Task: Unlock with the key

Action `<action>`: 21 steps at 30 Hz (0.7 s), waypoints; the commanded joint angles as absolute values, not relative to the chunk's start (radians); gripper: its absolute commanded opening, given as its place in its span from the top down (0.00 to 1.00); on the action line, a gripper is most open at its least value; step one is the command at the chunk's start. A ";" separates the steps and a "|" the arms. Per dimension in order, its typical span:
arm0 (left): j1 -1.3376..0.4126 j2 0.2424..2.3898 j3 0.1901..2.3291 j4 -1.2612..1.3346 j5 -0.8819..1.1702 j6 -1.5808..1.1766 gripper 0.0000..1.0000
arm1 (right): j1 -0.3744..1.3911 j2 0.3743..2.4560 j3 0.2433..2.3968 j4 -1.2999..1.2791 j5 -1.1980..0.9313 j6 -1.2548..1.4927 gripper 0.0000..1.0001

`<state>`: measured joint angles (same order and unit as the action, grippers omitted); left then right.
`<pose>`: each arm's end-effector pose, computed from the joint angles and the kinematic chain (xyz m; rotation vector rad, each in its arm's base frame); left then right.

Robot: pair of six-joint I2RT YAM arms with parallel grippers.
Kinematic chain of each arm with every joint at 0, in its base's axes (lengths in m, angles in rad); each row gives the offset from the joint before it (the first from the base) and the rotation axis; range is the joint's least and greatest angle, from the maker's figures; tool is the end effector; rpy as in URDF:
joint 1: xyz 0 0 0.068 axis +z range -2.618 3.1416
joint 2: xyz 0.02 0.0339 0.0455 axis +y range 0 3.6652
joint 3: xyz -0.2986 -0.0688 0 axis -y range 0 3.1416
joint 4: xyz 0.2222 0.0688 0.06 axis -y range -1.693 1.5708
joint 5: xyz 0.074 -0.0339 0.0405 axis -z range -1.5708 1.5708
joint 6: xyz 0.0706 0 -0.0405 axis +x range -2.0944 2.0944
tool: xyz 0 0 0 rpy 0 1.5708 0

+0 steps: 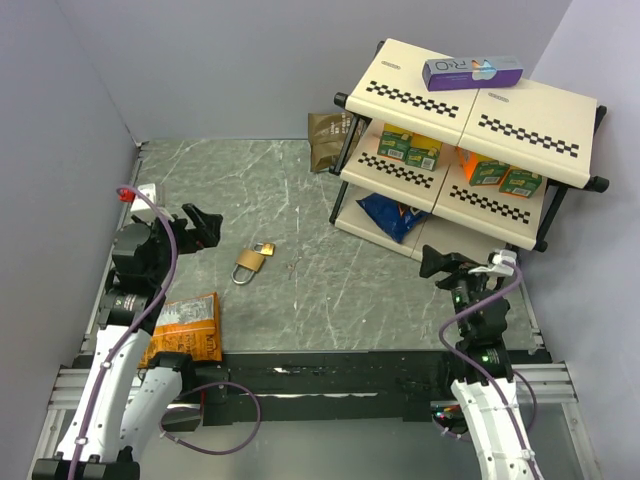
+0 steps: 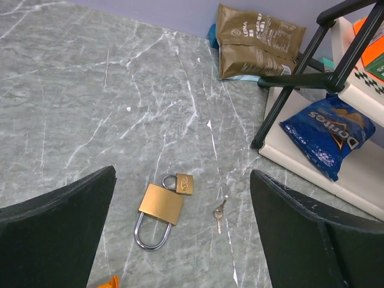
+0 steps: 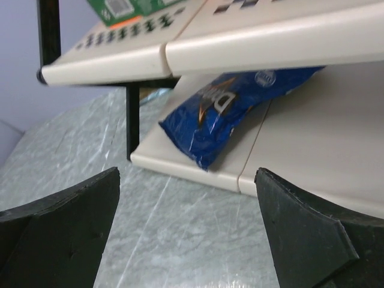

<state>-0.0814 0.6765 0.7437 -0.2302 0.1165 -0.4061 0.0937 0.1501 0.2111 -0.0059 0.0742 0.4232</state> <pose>0.1459 -0.0201 0.3518 -0.1977 1.7435 -0.4583 0.0872 0.0029 0.2395 0.3092 1.4948 0.3572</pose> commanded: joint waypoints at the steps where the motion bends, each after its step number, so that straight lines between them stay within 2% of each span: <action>1: -0.075 0.661 0.762 -0.195 0.117 -0.414 0.01 | 0.095 0.198 0.303 -0.069 -0.020 0.387 0.01; 2: -0.075 0.663 0.756 -0.198 0.109 -0.425 0.01 | 0.095 0.213 0.316 -0.084 -0.029 0.385 0.01; 3: -0.075 0.666 0.753 -0.199 0.083 -0.428 0.01 | 0.097 0.218 0.327 -0.107 -0.040 0.379 0.07; 6: -0.074 0.681 0.761 -0.213 0.034 -0.448 0.01 | 0.097 0.232 0.368 -0.144 -0.089 0.367 0.13; 13: -0.074 0.712 0.770 -0.181 0.139 -0.414 0.01 | 0.159 0.365 0.463 -0.210 -0.144 0.377 0.22; 16: -0.077 0.722 0.773 -0.166 0.167 -0.419 0.01 | 0.315 0.449 0.491 -0.204 -0.039 0.391 0.23; 18: -0.083 0.730 0.781 -0.146 0.187 -0.439 0.02 | 0.504 0.541 0.508 -0.186 0.116 0.397 0.22; 21: -0.098 0.765 0.796 -0.141 0.216 -0.448 0.01 | 0.669 0.716 0.570 -0.126 0.176 0.428 0.20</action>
